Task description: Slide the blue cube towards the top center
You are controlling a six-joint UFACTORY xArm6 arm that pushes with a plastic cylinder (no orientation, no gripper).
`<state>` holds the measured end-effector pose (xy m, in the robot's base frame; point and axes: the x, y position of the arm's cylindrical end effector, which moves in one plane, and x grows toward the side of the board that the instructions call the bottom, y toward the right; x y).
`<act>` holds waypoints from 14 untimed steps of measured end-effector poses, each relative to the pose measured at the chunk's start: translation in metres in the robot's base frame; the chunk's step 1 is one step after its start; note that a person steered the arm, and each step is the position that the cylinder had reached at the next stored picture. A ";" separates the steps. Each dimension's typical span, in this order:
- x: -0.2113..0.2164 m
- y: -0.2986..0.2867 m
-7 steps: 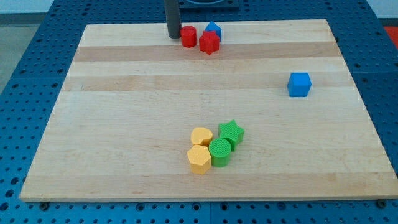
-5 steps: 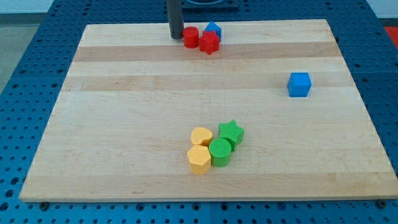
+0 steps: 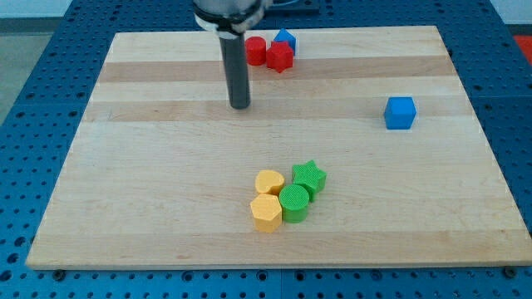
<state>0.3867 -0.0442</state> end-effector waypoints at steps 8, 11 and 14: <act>0.041 0.229; -0.020 0.229; -0.072 0.229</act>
<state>0.3145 0.1852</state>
